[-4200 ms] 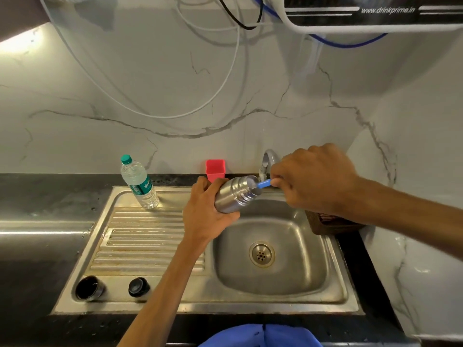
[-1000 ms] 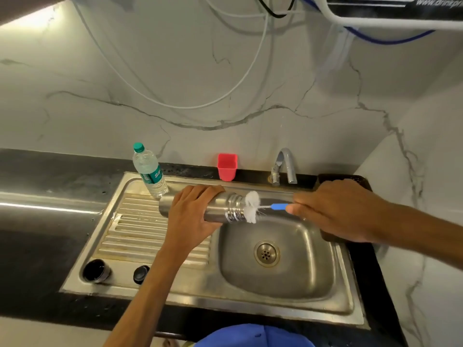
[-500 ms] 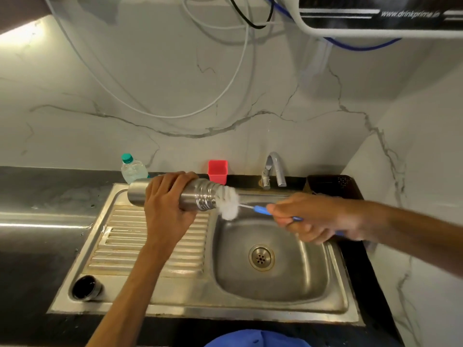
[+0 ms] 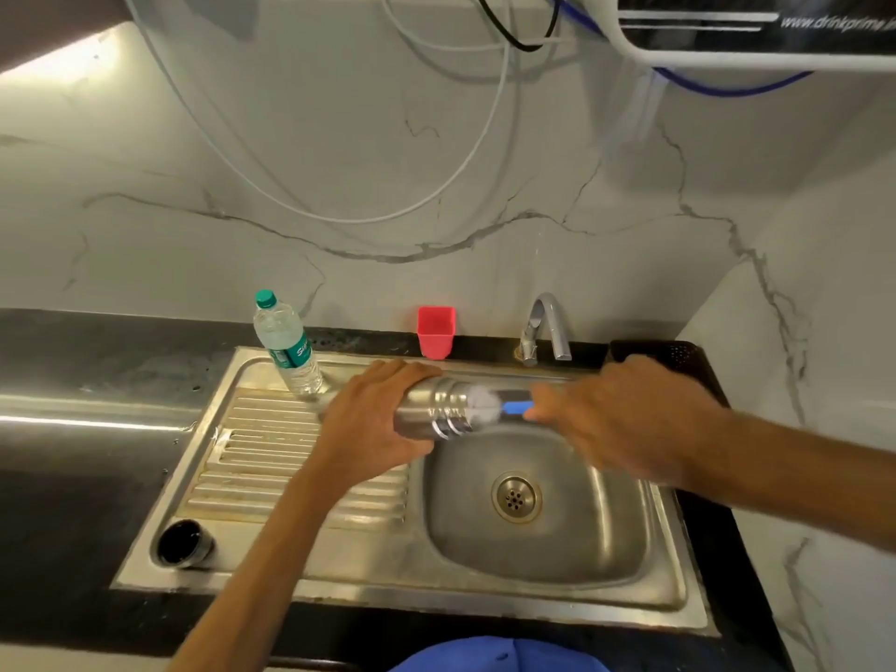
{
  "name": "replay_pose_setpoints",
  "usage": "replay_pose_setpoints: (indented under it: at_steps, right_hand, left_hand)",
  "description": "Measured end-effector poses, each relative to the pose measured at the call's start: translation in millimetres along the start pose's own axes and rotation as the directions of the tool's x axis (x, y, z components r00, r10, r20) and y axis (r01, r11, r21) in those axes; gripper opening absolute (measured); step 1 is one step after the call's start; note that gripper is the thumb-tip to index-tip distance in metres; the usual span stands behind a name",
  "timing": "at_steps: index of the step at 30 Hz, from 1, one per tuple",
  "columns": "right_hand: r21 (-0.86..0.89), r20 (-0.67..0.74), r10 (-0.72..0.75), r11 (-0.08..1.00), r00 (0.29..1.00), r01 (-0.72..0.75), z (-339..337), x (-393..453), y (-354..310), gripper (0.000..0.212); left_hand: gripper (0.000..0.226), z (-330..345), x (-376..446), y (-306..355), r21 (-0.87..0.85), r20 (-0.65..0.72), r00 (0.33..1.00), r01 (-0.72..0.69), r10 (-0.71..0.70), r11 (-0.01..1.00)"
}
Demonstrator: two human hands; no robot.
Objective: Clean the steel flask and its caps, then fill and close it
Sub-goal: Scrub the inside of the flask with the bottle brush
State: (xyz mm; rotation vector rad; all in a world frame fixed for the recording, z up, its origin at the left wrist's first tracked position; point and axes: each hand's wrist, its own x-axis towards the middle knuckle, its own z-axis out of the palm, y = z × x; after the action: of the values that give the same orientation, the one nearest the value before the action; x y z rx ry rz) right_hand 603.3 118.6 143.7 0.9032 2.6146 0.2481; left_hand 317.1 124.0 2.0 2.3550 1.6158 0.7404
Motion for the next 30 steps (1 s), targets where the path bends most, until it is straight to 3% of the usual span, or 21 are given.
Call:
replay_pose_setpoints:
  at_steps: [3, 5, 9, 12, 15, 21, 24, 26, 28, 30]
  right_hand:
    - [-0.086, -0.280, 0.020, 0.995, 0.960, -0.046, 6.5, -24.7, 25.5, 0.046]
    - [-0.124, -0.350, -0.010, 0.992, 0.937, -0.036, 19.6, -22.4, 26.5, 0.050]
    - [-0.373, -0.357, -0.230, 0.924, 0.905, 0.088, 34.3, 3.3, 9.1, 0.003]
    - [-0.470, -0.394, -0.306, 0.878, 0.866, 0.097, 23.4, -19.4, 31.9, 0.017]
    - [-0.527, -0.430, -0.339, 0.847, 0.837, 0.072, 13.9, -38.1, 51.2, 0.021]
    - [-0.637, -0.414, -0.407, 0.768, 0.814, 0.060, 28.7, 0.8, 9.5, 0.022]
    - [-0.498, -0.439, -0.344, 0.862, 0.830, 0.094, 19.9, -14.5, 38.0, 0.031]
    - [-0.253, -0.376, -0.162, 0.965, 0.912, 0.067, 8.3, -20.5, 41.3, 0.024]
    - [-0.064, -0.177, 0.069, 0.995, 0.982, -0.082, 8.1, -8.5, 23.7, 0.023]
    - [0.285, 0.046, 0.183, 0.940, 0.982, -0.188, 18.7, 15.3, 4.9, 0.038]
  left_hand:
    - [0.076, -12.9, -6.6, -24.5, -0.005, 0.062, 0.992, 0.107, -0.107, 0.994]
    - [0.069, -13.1, 2.5, -19.9, -0.009, 0.101, 0.992, 0.080, -0.078, 0.997]
    - [0.064, 2.4, 14.3, 14.6, -0.117, 0.302, 0.953, 0.026, 0.010, 0.993]
    - [0.062, -7.3, 9.8, -0.8, -0.225, 0.377, 0.926, 0.100, -0.008, 0.969]
    - [0.061, -20.2, 4.1, -22.2, -0.221, 0.405, 0.914, 0.122, -0.022, 0.968]
    - [0.059, -2.6, 19.3, 5.6, -0.361, 0.431, 0.901, 0.119, 0.053, 0.925]
    - [0.059, -12.8, 7.3, -18.7, -0.308, 0.436, 0.900, 0.178, -0.028, 0.935]
    - [0.059, -18.4, -1.3, -32.8, -0.188, 0.358, 0.929, 0.171, -0.095, 0.967]
    - [0.061, -13.3, -0.5, -26.0, -0.059, 0.230, 0.968, 0.116, -0.099, 0.992]
    - [0.065, 5.9, 5.0, -5.8, -0.039, 0.095, 0.994, 0.064, -0.060, 0.997]
